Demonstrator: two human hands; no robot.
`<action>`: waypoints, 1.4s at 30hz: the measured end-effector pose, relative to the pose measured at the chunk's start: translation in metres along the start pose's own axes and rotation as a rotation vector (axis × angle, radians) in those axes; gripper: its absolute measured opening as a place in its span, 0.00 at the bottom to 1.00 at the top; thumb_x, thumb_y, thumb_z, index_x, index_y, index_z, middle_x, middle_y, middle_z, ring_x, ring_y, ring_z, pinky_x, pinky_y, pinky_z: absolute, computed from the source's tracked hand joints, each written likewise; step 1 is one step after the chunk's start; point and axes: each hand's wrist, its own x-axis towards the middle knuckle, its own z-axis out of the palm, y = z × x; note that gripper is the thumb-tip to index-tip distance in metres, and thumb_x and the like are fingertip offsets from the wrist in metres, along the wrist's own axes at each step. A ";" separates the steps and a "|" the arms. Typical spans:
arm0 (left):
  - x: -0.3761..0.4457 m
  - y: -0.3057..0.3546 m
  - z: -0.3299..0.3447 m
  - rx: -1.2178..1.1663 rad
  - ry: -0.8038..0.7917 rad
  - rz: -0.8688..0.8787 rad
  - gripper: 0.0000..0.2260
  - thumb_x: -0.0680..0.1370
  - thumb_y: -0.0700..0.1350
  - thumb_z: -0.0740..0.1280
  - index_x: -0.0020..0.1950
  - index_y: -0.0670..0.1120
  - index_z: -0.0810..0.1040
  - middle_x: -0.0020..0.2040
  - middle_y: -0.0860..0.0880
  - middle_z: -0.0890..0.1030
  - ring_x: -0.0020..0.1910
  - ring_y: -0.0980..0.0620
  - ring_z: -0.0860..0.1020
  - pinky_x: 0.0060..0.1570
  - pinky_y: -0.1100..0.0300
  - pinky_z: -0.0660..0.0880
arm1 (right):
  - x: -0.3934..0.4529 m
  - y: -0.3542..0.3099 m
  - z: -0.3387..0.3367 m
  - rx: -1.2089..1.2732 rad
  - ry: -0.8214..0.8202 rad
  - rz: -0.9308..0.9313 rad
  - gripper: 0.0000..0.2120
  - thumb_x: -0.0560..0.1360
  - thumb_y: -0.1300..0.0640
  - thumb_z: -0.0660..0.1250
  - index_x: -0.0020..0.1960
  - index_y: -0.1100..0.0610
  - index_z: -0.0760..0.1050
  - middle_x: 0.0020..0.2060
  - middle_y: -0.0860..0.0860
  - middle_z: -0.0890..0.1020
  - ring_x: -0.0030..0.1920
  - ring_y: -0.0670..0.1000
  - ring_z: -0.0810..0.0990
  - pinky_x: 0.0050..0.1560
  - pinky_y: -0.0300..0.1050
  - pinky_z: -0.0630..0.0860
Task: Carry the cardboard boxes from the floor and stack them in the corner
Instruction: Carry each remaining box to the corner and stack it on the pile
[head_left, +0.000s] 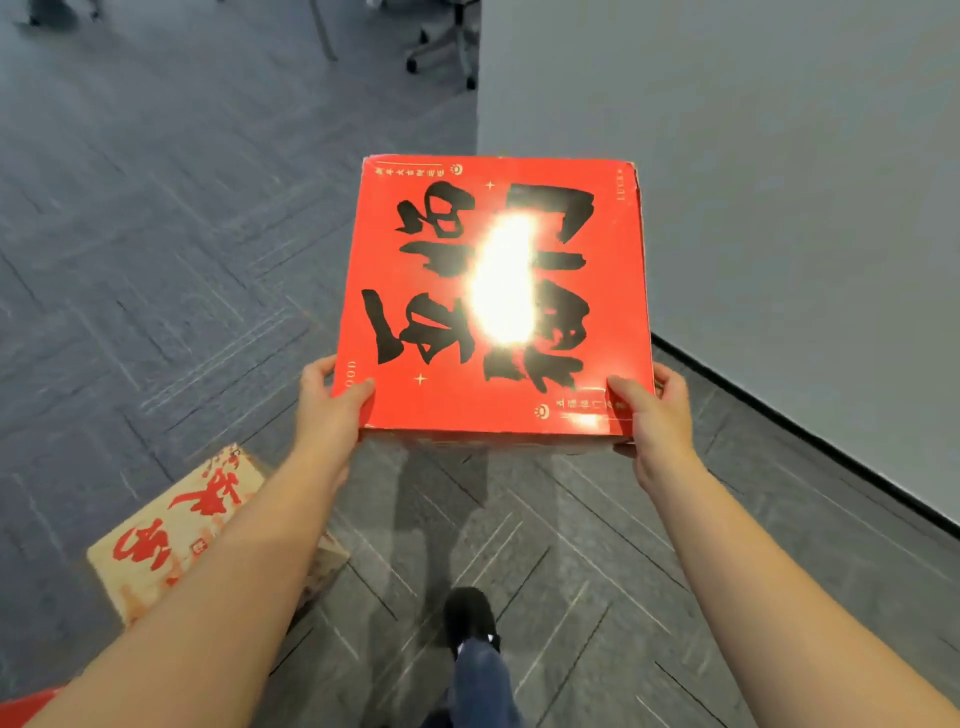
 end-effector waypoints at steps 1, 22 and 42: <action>-0.015 0.008 0.008 0.003 -0.032 0.012 0.14 0.78 0.35 0.60 0.60 0.49 0.65 0.45 0.48 0.75 0.34 0.56 0.71 0.20 0.72 0.67 | -0.012 -0.009 -0.018 0.020 0.028 -0.007 0.15 0.75 0.62 0.64 0.58 0.52 0.65 0.49 0.52 0.75 0.35 0.45 0.73 0.32 0.38 0.65; -0.402 0.036 0.355 0.178 -0.978 0.157 0.18 0.78 0.35 0.60 0.67 0.43 0.66 0.43 0.50 0.74 0.33 0.56 0.69 0.31 0.61 0.64 | -0.212 -0.047 -0.503 0.395 0.933 -0.139 0.16 0.75 0.64 0.63 0.60 0.55 0.66 0.42 0.52 0.75 0.34 0.47 0.72 0.35 0.39 0.66; -0.712 -0.017 0.638 0.392 -1.665 0.165 0.18 0.78 0.35 0.57 0.68 0.44 0.64 0.51 0.45 0.74 0.35 0.53 0.71 0.31 0.59 0.65 | -0.270 -0.015 -0.806 0.657 1.572 -0.180 0.13 0.75 0.61 0.64 0.57 0.52 0.66 0.40 0.49 0.76 0.35 0.47 0.74 0.35 0.41 0.70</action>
